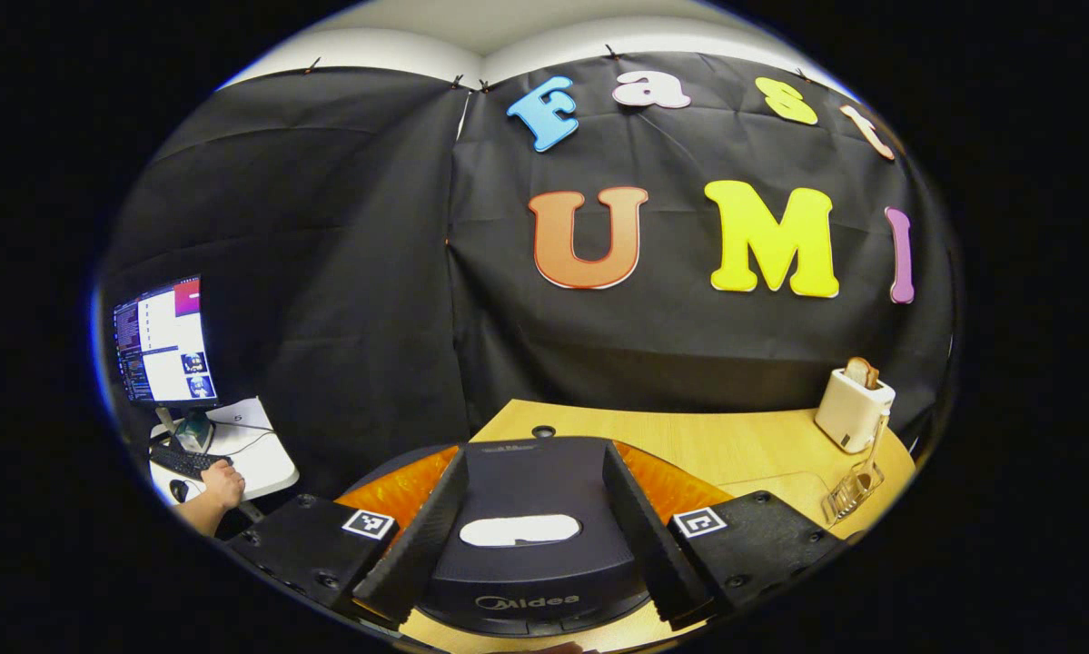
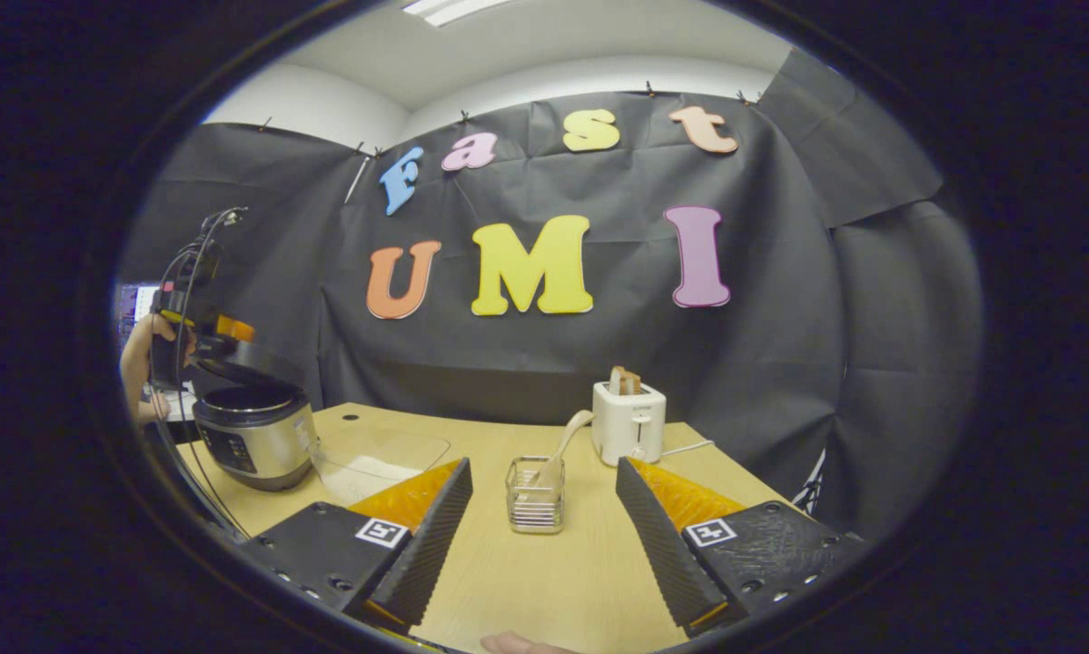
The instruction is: Close the left gripper, press the button to open the rice cooker; take a wooden spoon from the chopstick holder with the right hand, scoop a spoonful of rice and pour it into the rice cooker, then put the wooden spoon back into the chopstick holder.
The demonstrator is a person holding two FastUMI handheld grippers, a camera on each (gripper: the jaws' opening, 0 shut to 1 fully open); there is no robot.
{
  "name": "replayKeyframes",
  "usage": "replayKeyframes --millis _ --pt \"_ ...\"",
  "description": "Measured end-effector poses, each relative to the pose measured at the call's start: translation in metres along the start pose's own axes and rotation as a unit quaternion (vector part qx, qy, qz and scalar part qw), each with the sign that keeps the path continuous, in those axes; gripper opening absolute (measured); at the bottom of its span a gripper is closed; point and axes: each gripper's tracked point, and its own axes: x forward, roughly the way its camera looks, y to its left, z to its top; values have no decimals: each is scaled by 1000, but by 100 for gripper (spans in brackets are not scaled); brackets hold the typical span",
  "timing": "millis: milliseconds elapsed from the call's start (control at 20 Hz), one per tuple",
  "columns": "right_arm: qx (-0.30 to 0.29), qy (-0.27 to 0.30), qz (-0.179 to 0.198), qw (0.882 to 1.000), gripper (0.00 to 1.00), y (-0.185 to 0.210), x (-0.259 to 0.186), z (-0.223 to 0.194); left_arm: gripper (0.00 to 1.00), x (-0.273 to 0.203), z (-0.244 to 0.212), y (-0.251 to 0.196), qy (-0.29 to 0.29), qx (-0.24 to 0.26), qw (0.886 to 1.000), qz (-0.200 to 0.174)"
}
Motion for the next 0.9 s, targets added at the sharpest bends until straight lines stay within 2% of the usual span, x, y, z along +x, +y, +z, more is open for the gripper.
replayKeyframes --millis 100,550,650,700,750,800,900 --pt "-3 9 6 1000 94 5 0 -8 94 -2 -17 -2 10 -4 1000 2" --pt "-8 30 18 999 94 19 4 -24 95 -6 -50 -3 -20 12 1000 10" --pt "-10 32 21 999 94 22 3 -26 95 -7 -48 -1 -50 17 999 16" --pt "-11 34 21 999 94 22 4 -28 94 -11 -49 -1 -58 18 998 21" --pt "-12 35 22 999 95 22 4 -29 87 -15 -49 1 -69 17 997 26" --pt "-11 37 21 999 96 22 4 -31 93 -20 -51 2 -73 13 997 30" --pt "-8 43 23 999 96 22 5 -35 92 -29 -51 4 -82 10 996 41"
